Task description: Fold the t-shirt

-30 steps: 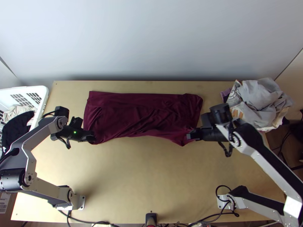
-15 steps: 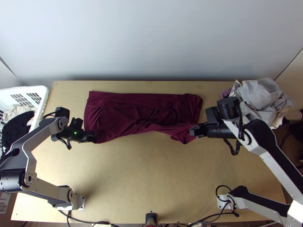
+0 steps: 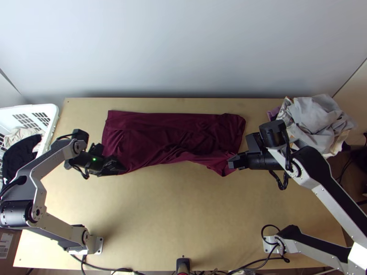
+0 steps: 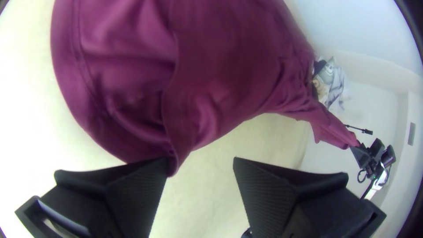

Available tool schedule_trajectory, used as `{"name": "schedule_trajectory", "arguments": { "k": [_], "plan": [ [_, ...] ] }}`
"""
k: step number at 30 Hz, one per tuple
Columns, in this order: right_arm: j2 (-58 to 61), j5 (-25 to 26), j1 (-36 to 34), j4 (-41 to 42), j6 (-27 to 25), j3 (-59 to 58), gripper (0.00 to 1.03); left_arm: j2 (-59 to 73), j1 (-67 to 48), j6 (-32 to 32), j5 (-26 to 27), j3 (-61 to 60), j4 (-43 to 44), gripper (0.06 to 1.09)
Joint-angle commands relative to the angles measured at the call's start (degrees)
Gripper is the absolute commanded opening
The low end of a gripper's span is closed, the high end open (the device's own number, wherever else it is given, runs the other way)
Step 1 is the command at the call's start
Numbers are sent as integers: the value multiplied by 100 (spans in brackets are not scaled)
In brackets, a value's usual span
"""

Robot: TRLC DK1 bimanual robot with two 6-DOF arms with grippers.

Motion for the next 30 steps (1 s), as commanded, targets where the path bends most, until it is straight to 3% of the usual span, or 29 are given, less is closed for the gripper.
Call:
{"name": "schedule_trajectory", "arguments": {
  "k": [1,5,7,12,13,14,15,24,30],
  "plan": [
    [-13,22,-25,24,-10,17,3,55,-200,-99,172,-40,100,80],
    [-22,22,-78,24,17,53,3,11,-209,-213,163,-75,363,77],
    [-13,22,-104,24,17,53,3,37,-209,-249,172,-136,443,67],
    [4,14,-148,24,34,184,3,37,-314,-249,-39,-479,724,65],
    [13,14,-157,24,52,193,3,11,-314,-249,-110,-549,812,54],
    [13,14,-157,24,43,184,3,-7,-305,-266,-110,-620,908,27],
    [13,22,-166,24,43,167,3,2,-288,-380,-162,-664,987,9],
    [-242,-136,-175,-161,8,-62,3,-551,503,-433,-118,-488,346,9],
    [-312,-285,-307,-310,8,360,3,-481,1611,-495,233,593,-630,9]
  ]
}}
